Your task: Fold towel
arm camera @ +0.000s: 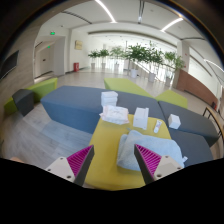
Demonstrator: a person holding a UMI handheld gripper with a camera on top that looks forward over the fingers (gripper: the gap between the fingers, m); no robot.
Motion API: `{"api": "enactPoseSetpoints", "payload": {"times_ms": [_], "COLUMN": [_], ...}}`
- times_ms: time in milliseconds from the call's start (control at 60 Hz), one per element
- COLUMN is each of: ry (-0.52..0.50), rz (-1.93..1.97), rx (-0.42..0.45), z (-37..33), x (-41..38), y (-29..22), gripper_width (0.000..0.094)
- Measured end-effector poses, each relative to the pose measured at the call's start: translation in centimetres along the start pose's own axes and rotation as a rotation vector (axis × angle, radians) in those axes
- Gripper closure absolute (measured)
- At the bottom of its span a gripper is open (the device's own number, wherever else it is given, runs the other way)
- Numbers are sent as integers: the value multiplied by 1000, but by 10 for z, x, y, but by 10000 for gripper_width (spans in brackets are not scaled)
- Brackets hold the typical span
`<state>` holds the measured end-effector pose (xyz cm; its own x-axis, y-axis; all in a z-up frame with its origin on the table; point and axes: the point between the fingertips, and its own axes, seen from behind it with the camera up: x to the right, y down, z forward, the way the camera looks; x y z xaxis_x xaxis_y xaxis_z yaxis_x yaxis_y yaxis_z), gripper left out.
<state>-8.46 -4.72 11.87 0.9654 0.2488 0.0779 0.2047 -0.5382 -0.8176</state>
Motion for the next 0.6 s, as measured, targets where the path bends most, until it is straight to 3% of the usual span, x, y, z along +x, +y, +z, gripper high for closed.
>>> {"api": "enactPoseSetpoints", "payload": {"times_ms": [250,317,383,400,467,600], "ry": [111,107,84,90,184,168], "rz": [-24,-19,-5,-16,-79,-39], "rx": [-119,-171,-122,-119,-105,-81], "z": [144,145,151,150,147,146], "x": [85,79,78,79,100,99], "y": [48,70,68,69,67,64], "gripper_width": [147,301,447,434,881,924]}}
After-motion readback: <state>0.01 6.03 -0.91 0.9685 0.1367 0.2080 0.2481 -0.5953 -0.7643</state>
